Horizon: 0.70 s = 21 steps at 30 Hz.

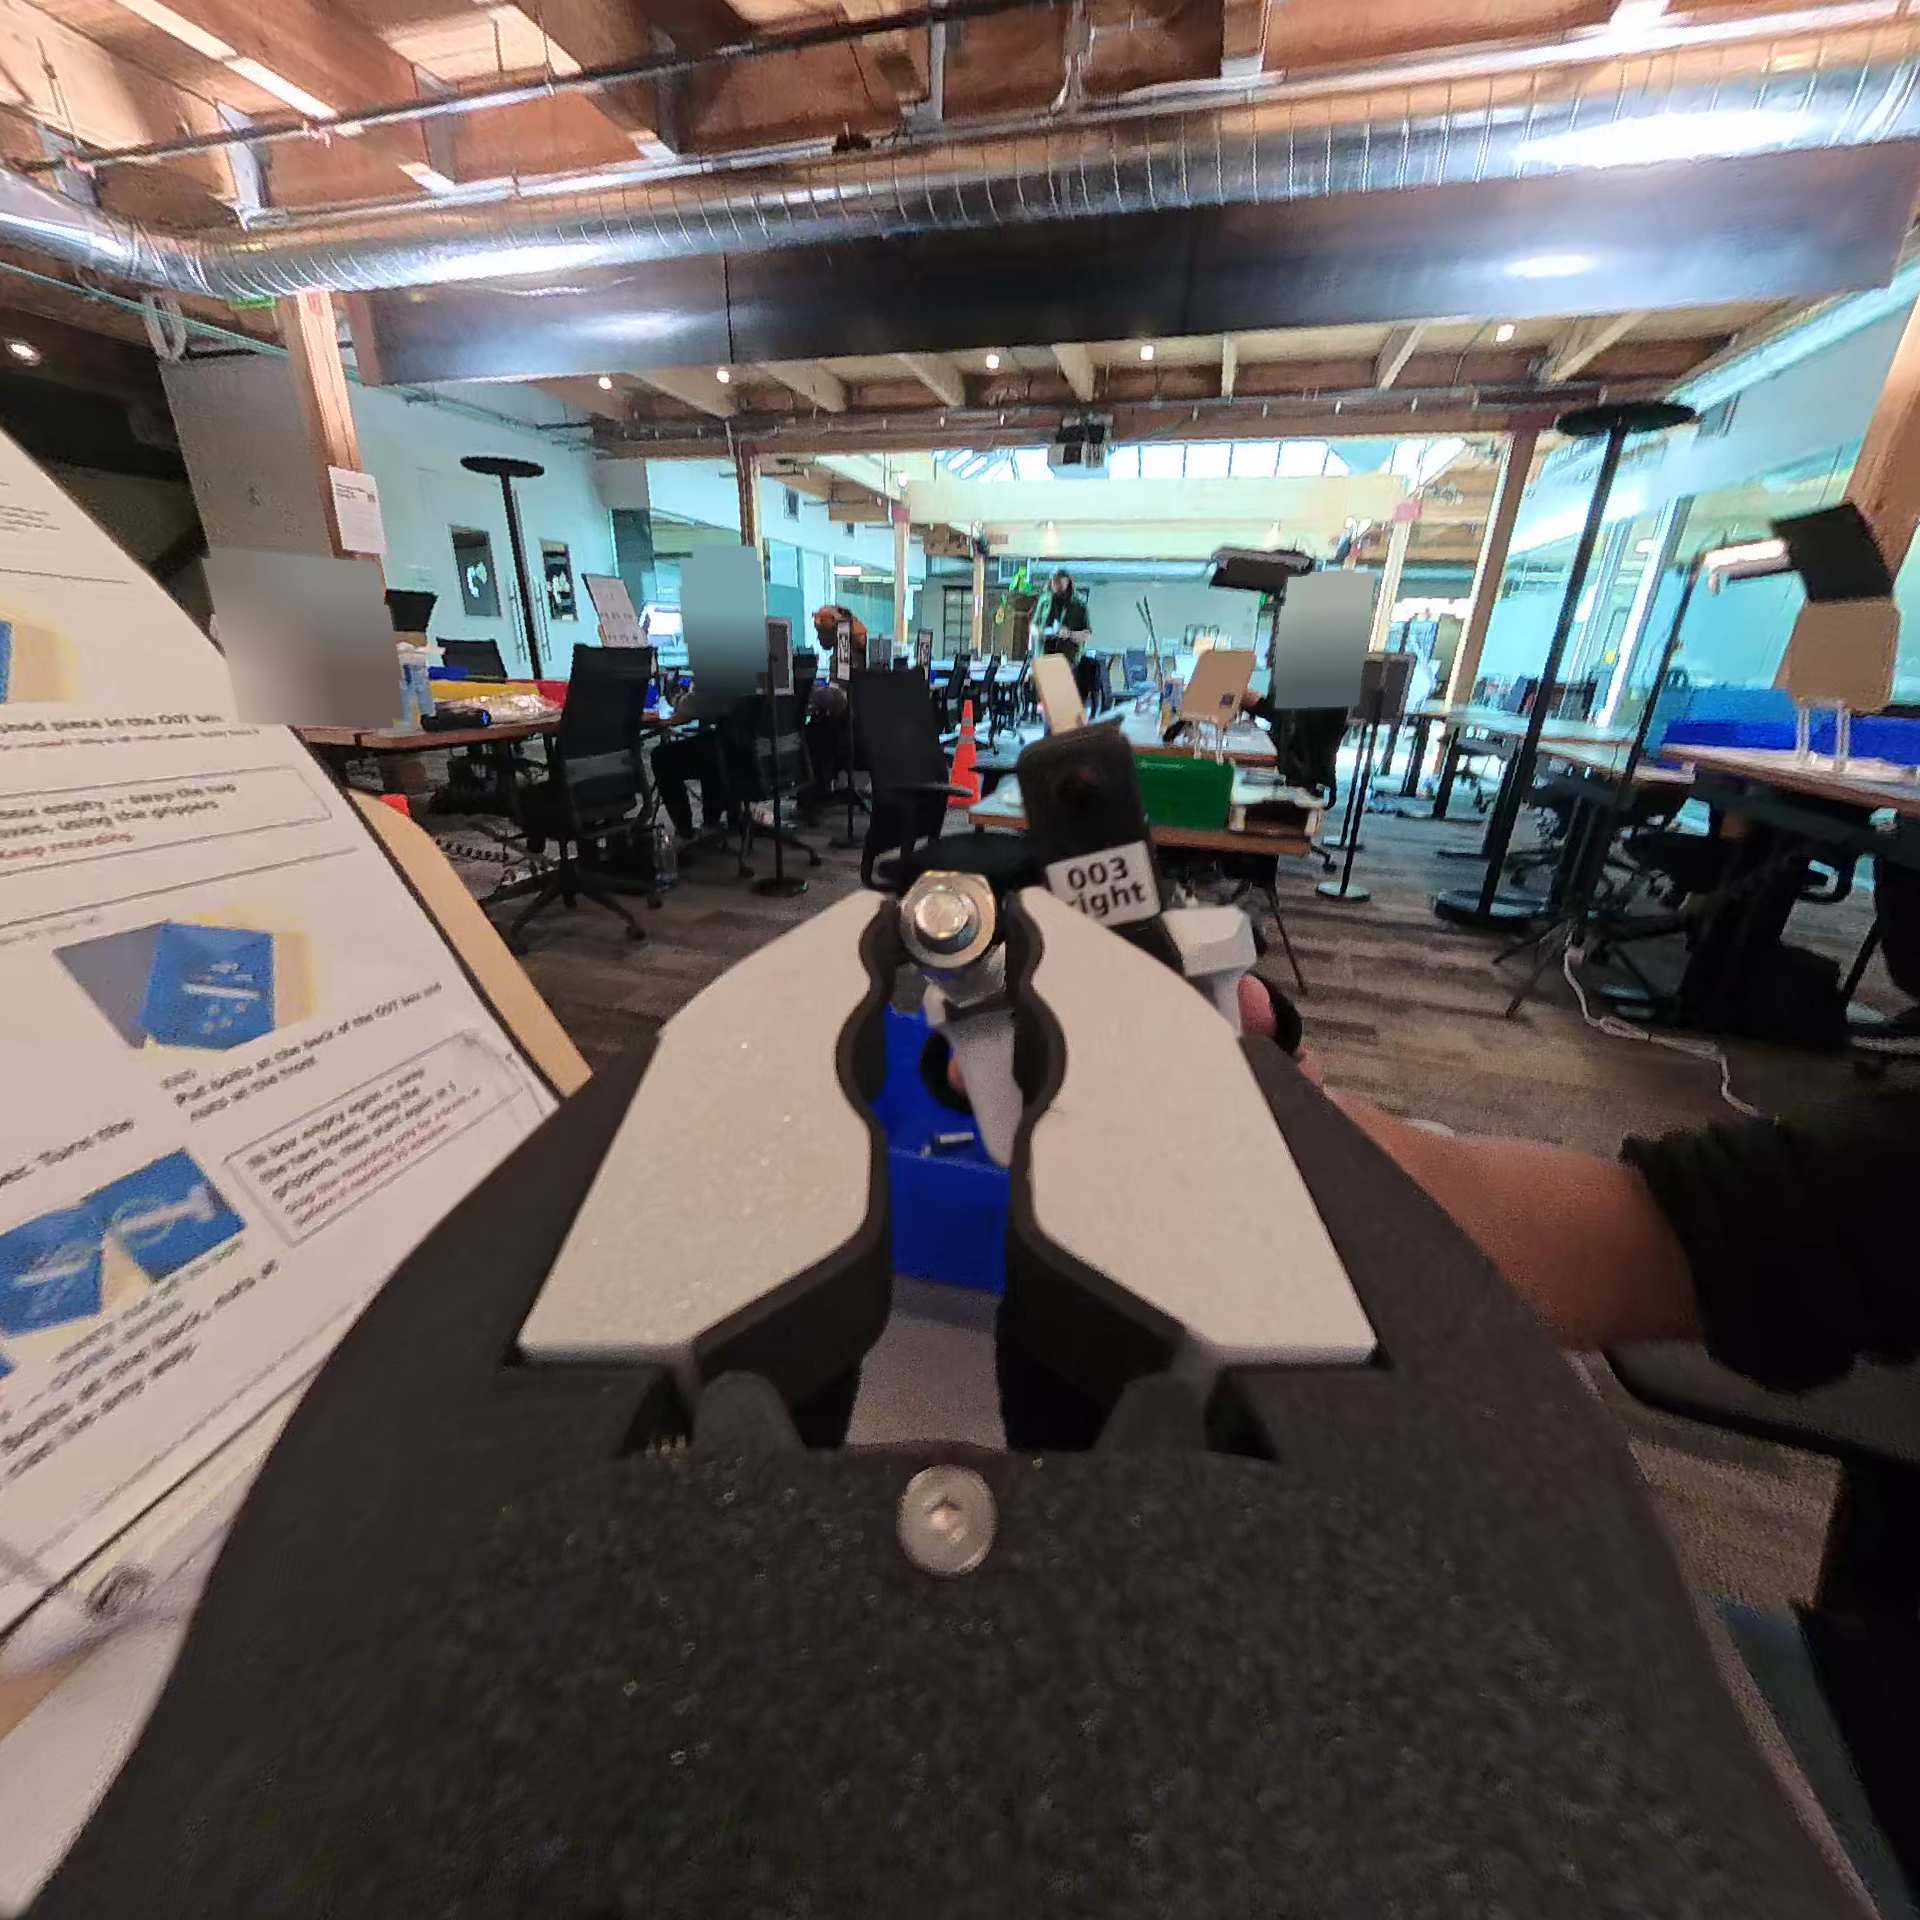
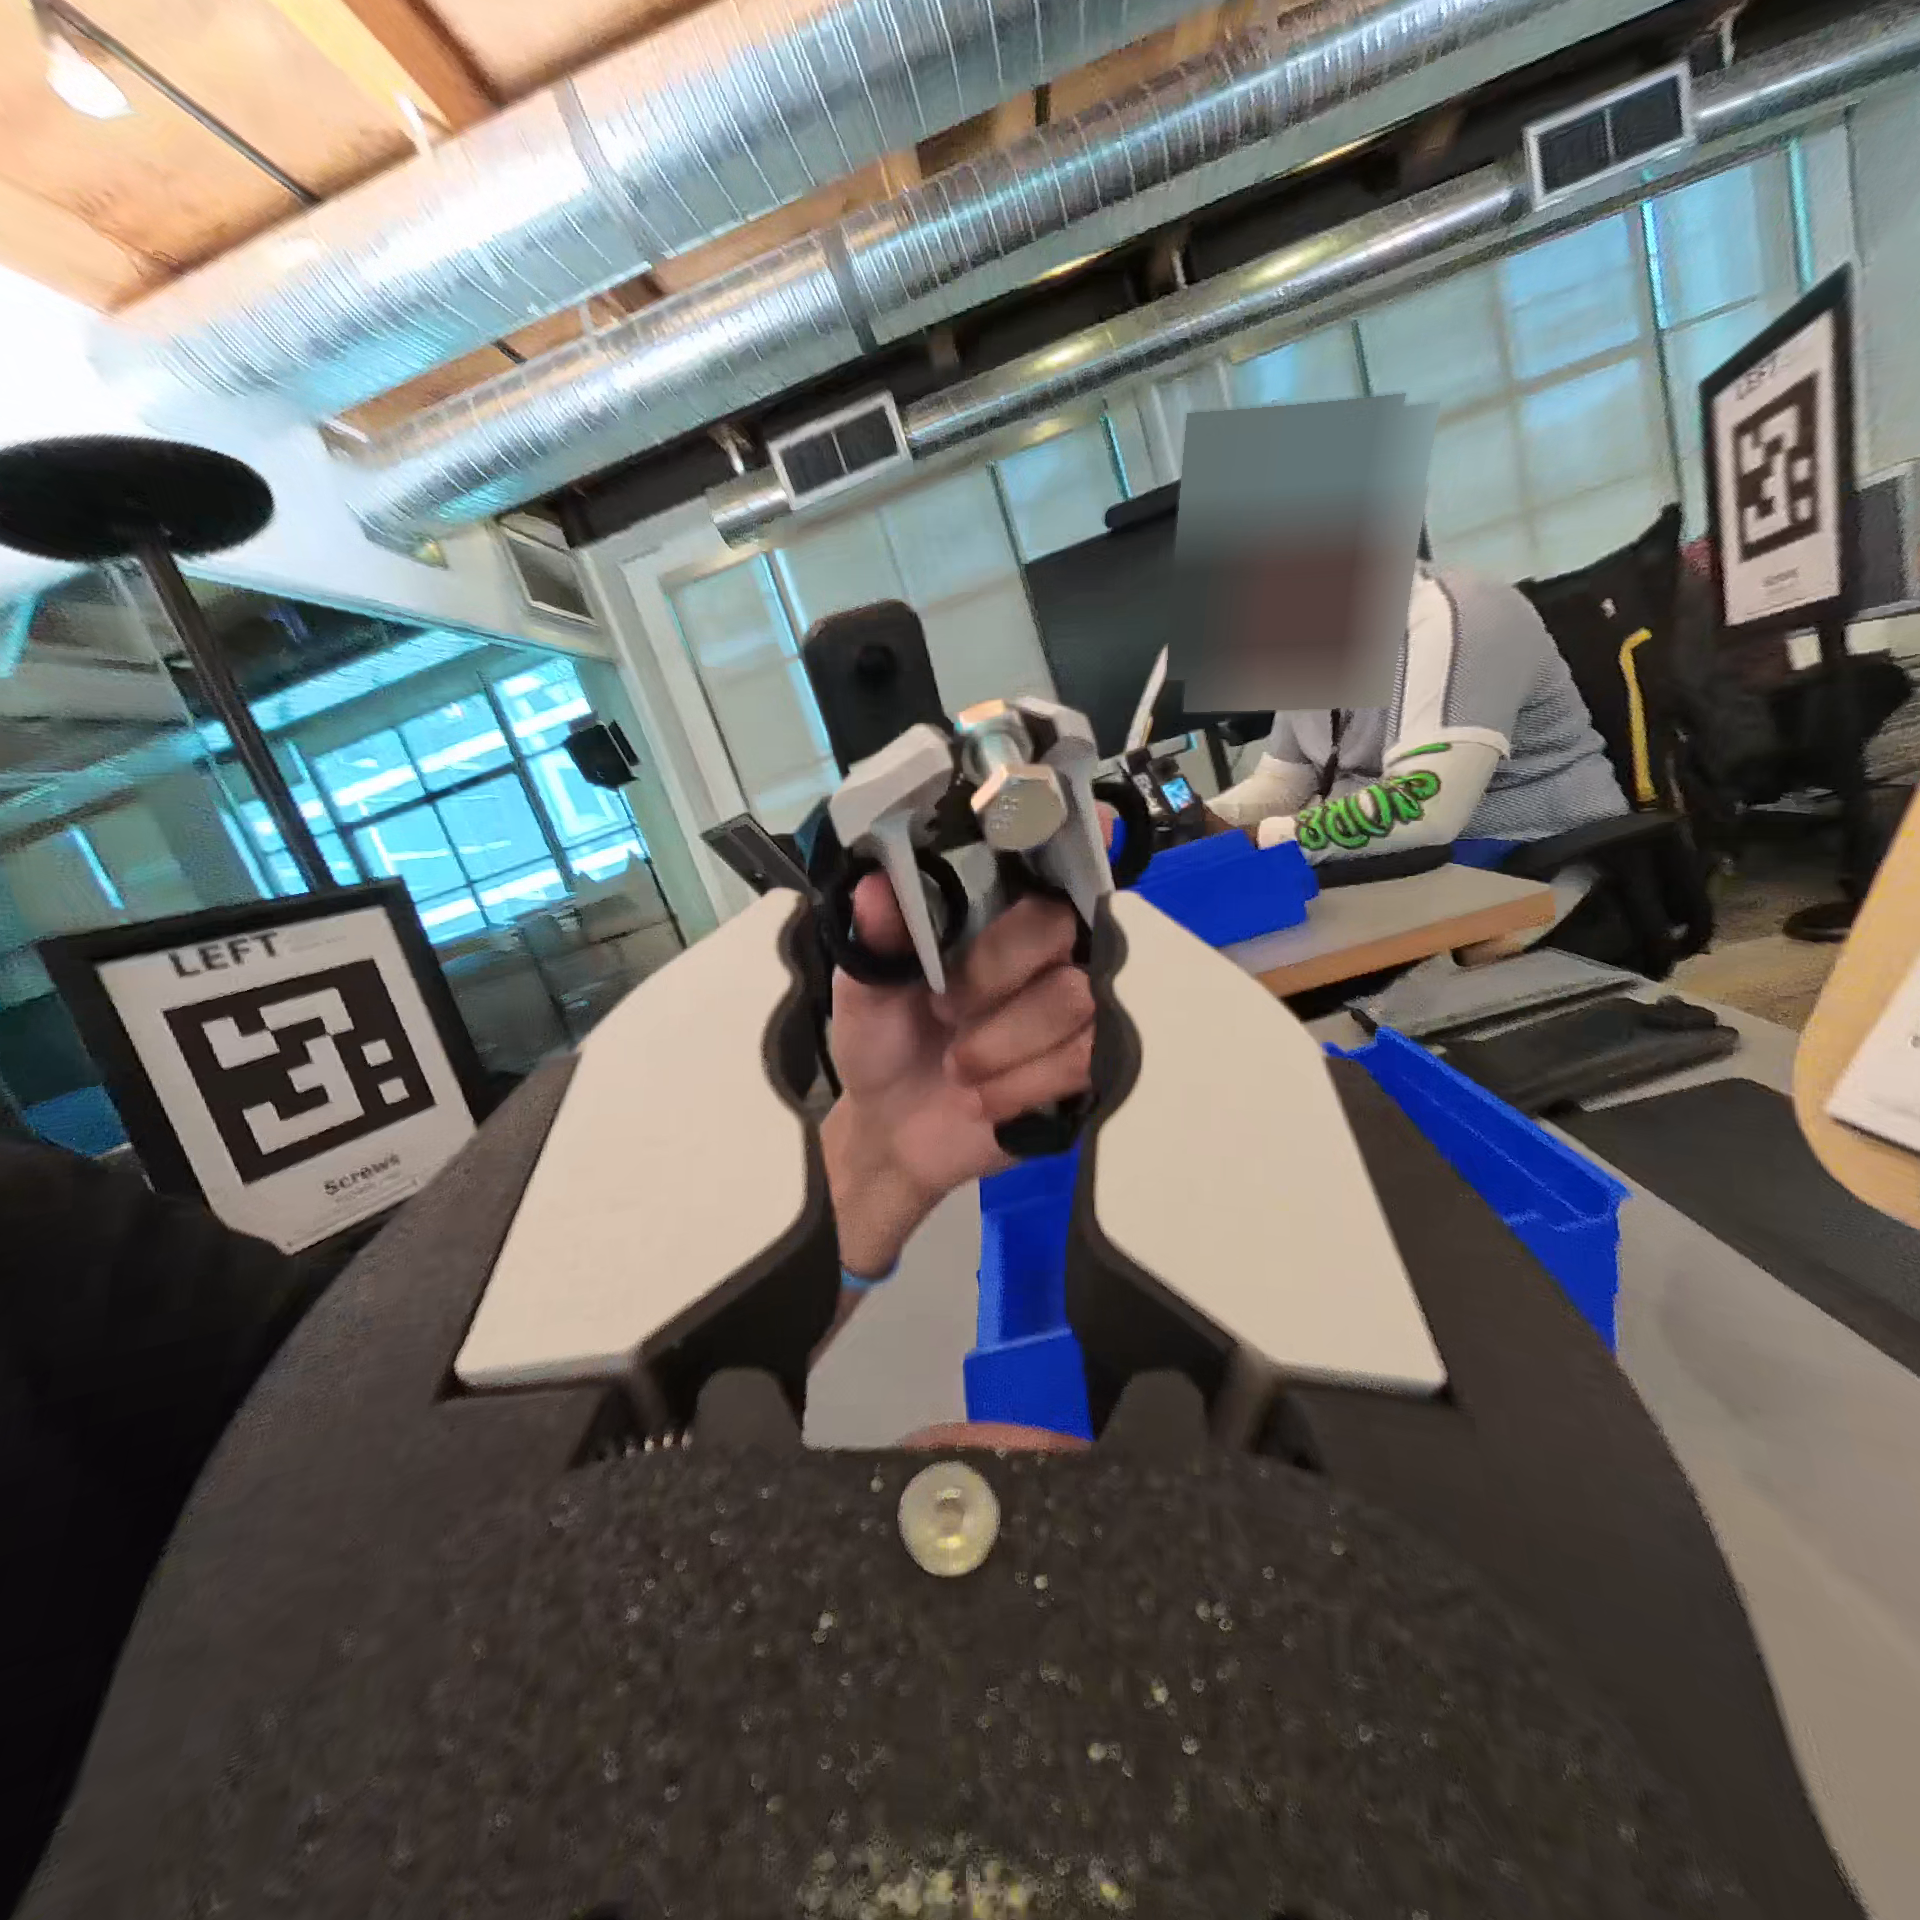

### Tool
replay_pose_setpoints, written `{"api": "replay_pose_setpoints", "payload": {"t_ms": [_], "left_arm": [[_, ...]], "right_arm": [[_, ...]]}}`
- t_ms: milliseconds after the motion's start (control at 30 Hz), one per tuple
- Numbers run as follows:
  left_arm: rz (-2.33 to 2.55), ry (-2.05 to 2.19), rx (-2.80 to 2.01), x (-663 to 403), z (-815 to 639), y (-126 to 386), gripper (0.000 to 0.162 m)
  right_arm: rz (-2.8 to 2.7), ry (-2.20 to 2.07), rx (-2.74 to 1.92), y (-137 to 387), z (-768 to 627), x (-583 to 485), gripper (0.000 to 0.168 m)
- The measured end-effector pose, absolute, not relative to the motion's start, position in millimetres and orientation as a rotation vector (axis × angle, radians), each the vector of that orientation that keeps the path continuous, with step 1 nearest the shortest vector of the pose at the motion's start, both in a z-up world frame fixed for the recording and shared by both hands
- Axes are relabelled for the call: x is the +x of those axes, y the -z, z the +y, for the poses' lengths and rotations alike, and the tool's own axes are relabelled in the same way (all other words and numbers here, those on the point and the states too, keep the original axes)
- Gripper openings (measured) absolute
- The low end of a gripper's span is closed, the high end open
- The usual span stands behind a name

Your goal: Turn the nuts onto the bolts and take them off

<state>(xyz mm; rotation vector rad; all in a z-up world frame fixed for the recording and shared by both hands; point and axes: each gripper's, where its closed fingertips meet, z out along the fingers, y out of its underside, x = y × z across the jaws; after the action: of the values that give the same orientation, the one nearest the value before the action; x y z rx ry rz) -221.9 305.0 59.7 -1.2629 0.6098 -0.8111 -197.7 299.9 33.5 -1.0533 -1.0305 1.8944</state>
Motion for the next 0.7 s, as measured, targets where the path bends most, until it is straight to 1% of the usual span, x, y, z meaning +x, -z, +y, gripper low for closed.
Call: {"api": "replay_pose_setpoints", "payload": {"t_ms": [67, 133, 200, 267, 300, 333, 367, 467, 567, 700], "left_arm": [[0.602, 0.852, -1.239, -216.5, 320.6, -62.9, 0.018], [0.589, 0.873, -1.234, -215.3, 335.2, -61.4, 0.018], [0.586, 0.900, -1.224, -215.2, 345.1, -58.8, 0.018], [0.573, 0.921, -1.222, -216.4, 354.3, -54.5, 0.018], [0.573, 0.935, -1.225, -216.2, 357.8, -51.3, 0.018], [0.568, 0.943, -1.225, -216.3, 361.2, -48.6, 0.018], [0.559, 0.960, -1.223, -216.0, 363.4, -46.8, 0.018], [0.565, 0.963, -1.236, -210.5, 367.6, -43.1, 0.018], [0.580, 0.944, -1.256, -206.0, 365.5, -41.1, 0.018], [0.573, 1.000, -1.228, -195.0, 357.9, -49.2, 0.018]], "right_arm": [[-1.047, -1.911, -1.056, -36.4, 311.9, -208.5, 0.049], [-1.029, -1.924, -1.035, -37.4, 324.8, -214.0, 0.042], [-1.001, -1.937, -1.038, -34.8, 338.7, -218.1, 0.042], [-0.947, -1.974, -0.996, -37.0, 349.7, -217.2, 0.037], [-0.937, -1.980, -0.987, -35.8, 353.6, -218.0, 0.032], [-0.959, -1.969, -0.998, -30.6, 355.3, -220.5, 0.019], [-0.991, -1.949, -1.012, -24.2, 355.6, -224.2, 0.017], [-0.995, -1.931, -1.008, -18.3, 357.6, -222.7, 0.017], [-0.947, -1.865, -0.956, -27.2, 361.8, -209.0, 0.017], [-1.049, -1.800, -0.972, -36.0, 354.4, -196.8, 0.017]]}}
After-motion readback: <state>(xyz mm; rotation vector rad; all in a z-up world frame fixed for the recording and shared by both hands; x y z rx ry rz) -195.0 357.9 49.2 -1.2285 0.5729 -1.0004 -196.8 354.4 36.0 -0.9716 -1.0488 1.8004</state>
